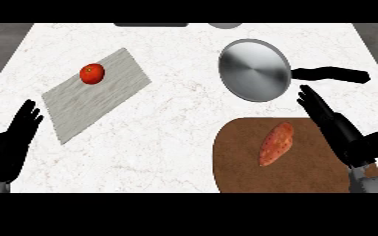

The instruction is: Pick the sweet potato from the cutting board and place it in the pan

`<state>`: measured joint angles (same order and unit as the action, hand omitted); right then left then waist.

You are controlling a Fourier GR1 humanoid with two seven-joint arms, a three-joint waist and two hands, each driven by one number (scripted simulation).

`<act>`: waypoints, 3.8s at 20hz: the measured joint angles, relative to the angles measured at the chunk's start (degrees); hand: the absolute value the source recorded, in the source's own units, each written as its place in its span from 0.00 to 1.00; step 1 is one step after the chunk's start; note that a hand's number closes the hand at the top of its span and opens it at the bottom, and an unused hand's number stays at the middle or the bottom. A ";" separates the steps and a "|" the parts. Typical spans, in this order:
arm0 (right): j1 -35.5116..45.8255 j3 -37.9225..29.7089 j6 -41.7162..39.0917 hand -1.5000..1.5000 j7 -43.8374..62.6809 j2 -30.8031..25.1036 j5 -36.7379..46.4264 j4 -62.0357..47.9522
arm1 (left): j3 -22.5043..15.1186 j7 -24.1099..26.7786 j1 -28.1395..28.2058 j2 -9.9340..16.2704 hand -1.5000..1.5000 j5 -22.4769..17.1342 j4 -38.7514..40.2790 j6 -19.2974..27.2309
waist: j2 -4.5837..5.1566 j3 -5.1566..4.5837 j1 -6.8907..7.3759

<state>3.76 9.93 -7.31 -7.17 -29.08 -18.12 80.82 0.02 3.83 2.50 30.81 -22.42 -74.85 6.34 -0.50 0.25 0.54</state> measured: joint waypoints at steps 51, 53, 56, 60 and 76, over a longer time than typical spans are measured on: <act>-0.34 -8.03 2.26 0.00 53.67 -20.68 11.91 49.40 | -3.59 -5.86 -14.73 -12.23 0.50 12.95 -8.73 5.04 | 0.55 -0.30 -0.07; 1.17 -5.94 1.87 0.00 56.60 -18.99 13.76 49.37 | -3.20 -6.97 -15.58 -12.70 0.50 13.39 -8.84 5.29 | 0.55 -0.28 -0.16; 3.29 -4.97 0.83 0.00 59.35 -16.68 16.17 48.03 | -2.07 -6.59 -15.65 -12.83 0.50 13.47 -8.07 4.06 | 0.54 -0.27 -0.27; 2.71 -4.80 -1.40 0.00 59.46 -14.49 19.13 45.19 | -1.63 -7.13 -15.03 -13.32 0.50 14.17 -9.07 3.53 | 0.51 -0.26 -0.37; 2.57 0.48 -10.63 0.00 52.50 -2.52 29.56 34.48 | 1.28 -7.77 -15.84 -15.49 0.50 16.89 -8.66 1.37 | 0.51 -0.26 -0.54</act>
<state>6.33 10.42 -17.95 45.33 -31.60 11.44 115.31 1.29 -3.94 -13.34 15.32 -5.53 -83.51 7.71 0.01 -0.01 0.00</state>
